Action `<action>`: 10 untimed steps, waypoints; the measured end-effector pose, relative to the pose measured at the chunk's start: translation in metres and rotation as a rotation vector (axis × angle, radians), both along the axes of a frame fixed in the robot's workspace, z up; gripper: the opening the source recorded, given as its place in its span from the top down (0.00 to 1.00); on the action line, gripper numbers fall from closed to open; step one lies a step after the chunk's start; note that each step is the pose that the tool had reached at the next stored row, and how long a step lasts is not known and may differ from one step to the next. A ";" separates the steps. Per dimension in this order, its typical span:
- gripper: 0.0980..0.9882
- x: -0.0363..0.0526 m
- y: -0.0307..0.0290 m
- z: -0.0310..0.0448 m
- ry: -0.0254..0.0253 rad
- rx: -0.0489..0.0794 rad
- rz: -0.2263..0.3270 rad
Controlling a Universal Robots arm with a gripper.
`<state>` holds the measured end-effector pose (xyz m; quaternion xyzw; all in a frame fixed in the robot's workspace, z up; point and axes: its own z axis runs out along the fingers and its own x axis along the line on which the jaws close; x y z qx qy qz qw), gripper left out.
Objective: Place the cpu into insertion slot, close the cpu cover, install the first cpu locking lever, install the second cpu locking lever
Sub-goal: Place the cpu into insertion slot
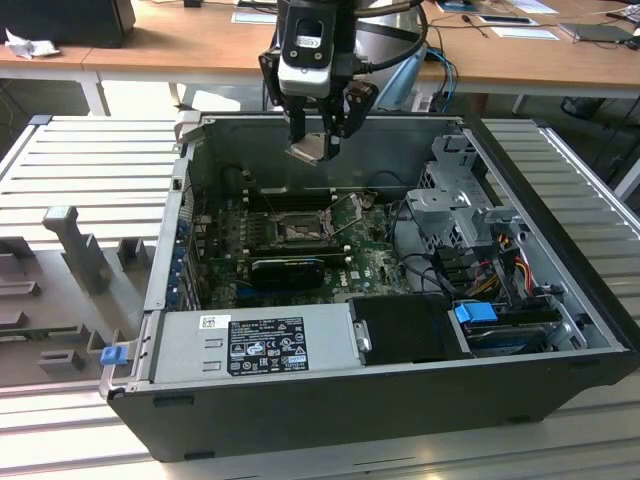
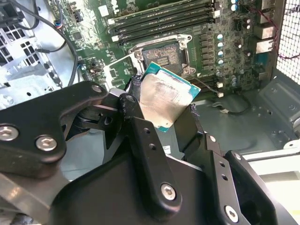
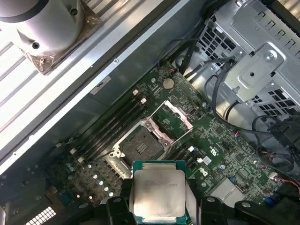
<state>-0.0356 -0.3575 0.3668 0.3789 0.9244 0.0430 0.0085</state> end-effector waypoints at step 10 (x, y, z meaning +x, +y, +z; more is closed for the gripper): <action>0.52 0.0000 0.0000 -0.0015 0.0000 0.000 -0.114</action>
